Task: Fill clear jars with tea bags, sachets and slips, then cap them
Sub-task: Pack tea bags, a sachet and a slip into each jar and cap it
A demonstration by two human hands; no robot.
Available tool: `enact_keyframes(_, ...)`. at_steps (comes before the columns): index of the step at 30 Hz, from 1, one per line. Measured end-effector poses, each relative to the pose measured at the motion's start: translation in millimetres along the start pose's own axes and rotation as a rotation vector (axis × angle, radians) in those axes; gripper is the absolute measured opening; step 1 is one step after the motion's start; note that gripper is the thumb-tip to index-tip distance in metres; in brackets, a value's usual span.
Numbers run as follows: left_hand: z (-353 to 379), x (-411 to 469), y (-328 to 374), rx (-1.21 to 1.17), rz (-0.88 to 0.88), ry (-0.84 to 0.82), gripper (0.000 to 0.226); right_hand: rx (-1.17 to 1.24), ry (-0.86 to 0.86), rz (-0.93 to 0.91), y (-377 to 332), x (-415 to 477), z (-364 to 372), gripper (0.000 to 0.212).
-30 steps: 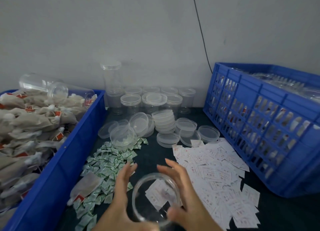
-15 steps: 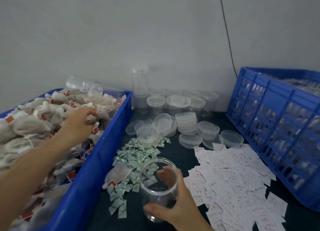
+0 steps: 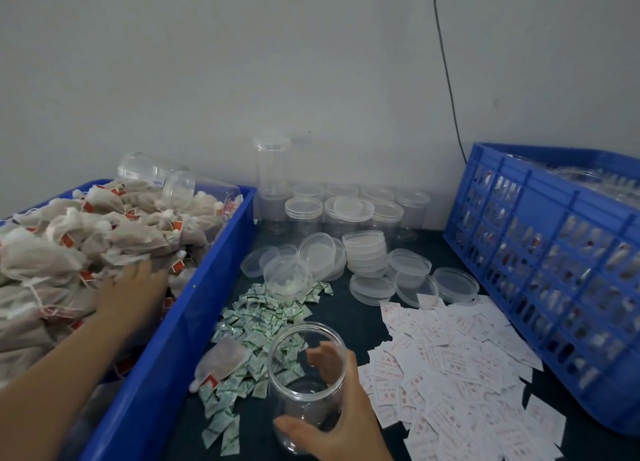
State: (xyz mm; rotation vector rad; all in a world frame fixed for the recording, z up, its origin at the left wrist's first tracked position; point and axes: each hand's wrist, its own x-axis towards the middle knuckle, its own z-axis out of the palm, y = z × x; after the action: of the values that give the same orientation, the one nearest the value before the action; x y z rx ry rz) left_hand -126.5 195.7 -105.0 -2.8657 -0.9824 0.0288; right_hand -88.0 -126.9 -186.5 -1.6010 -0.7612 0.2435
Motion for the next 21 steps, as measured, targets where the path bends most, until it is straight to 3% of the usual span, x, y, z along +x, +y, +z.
enact_keyframes(2, -3, 0, -6, 0.247, -0.032, -0.022, 0.043, 0.001, 0.001, -0.006, -1, 0, 0, 0.09)
enact_keyframes(5, -9, -5, -1, 0.23, -0.063, -0.062, 0.032, 0.002, 0.0, -0.009, -2, -1, -2, 0.09)
enact_keyframes(10, -10, -5, -1, 0.293, -0.072, 0.095, 0.027, -0.003, -0.005, -0.006, -1, -2, -2, 0.093)
enact_keyframes(15, -8, -2, -15, -0.162, -0.139, 0.066, 0.025, 0.003, -0.005, -0.005, -2, -3, -2, 0.095)
enact_keyframes(19, -16, -1, -19, -0.629, -0.255, 0.206, 0.007, 0.011, -0.003, -0.002, -1, -3, -3, 0.092)
enact_keyframes(21, -29, -2, -22, -0.732, -0.253, 0.238, 0.013, 0.022, 0.001, 0.001, -1, -2, -3, 0.092)
